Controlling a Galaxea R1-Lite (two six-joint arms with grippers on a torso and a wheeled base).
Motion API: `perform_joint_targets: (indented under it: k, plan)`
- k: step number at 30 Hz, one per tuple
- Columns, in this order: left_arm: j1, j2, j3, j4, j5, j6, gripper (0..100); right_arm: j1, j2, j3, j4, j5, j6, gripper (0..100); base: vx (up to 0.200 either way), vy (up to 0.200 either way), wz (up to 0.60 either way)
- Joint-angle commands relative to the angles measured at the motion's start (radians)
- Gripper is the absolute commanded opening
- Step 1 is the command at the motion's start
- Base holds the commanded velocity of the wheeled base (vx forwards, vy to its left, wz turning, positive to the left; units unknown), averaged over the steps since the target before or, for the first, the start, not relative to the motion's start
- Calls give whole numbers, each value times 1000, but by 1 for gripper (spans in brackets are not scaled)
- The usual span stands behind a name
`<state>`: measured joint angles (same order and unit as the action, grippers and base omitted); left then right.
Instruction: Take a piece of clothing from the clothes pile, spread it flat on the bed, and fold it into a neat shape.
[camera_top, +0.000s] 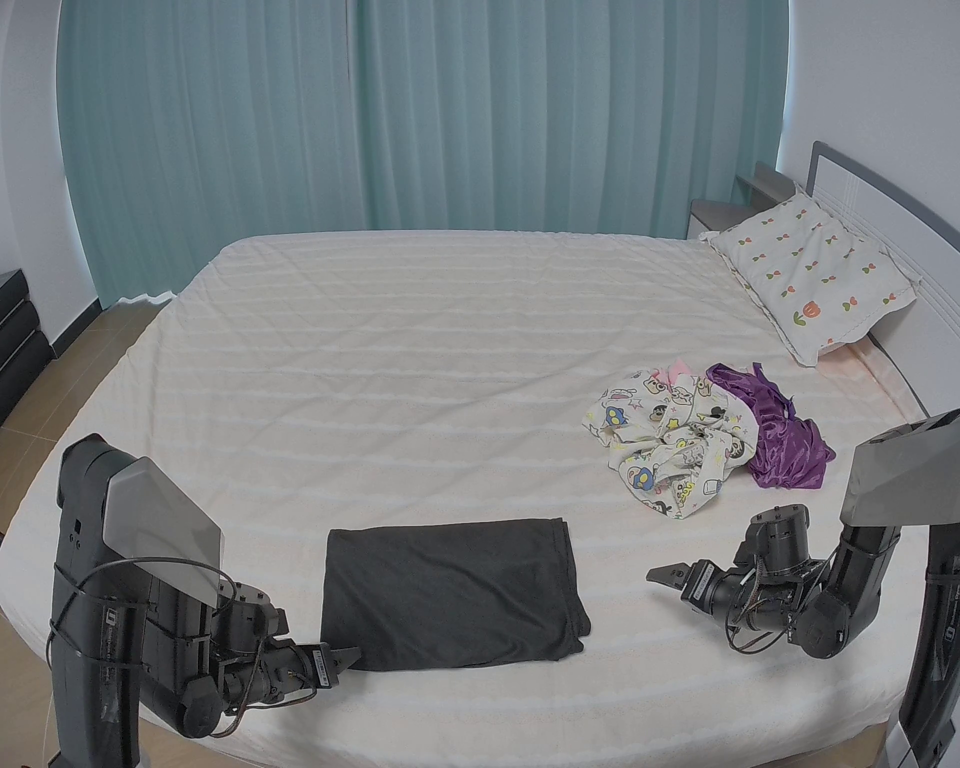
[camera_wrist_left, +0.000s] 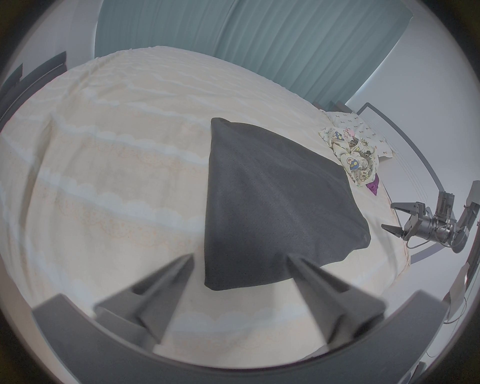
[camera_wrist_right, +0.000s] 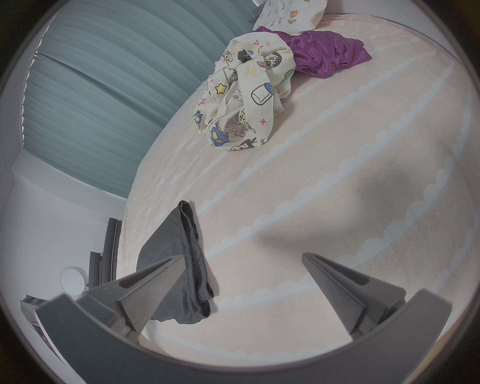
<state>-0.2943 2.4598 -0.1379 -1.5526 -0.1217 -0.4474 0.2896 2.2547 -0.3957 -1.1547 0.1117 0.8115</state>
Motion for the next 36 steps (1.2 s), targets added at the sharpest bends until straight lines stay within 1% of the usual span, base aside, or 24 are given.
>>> perform_joint_targets:
  k: [1,4,15,18,22,23,29,32,33,34,35,36]
  plan:
    - [15,19,-9,-12,1,0,0,0,-3,0,0,0,0,100,0,0,0]
    - [33,21,-11,-12,1,0,0,0,-3,0,0,0,0,100,0,0,0]
    - [40,-5,64,-12,2,-2,0,0,-3,2,0,0,-2,100,0,0,0]
    - [40,-4,67,-12,34,-7,0,0,-3,2,0,0,-2,100,0,0,0]
    - [40,-4,72,-12,39,-10,0,0,-3,2,0,0,-2,100,0,0,0]
    - [41,-4,75,-12,39,-14,100,0,-3,2,0,0,-2,100,0,0,0]
    - [46,-5,78,-12,37,-30,100,2,-10,-6,0,-1,-3,100,0,0,0]
    - [47,-30,78,-12,37,-89,100,26,-32,-55,13,-4,-11,100,0,0,0]
    - [47,-30,78,-12,37,-89,100,26,-32,-55,13,-4,-11,100,0,0,0]
    - [50,-73,75,-12,33,-152,100,45,-32,-114,33,-4,-14,100,0,0,0]
    - [50,-84,75,-12,31,-169,100,49,-29,-127,43,-4,-14,100,0,0,0]
    - [50,-124,75,-12,25,-228,100,65,-24,-184,92,-7,-15,100,0,0,0]
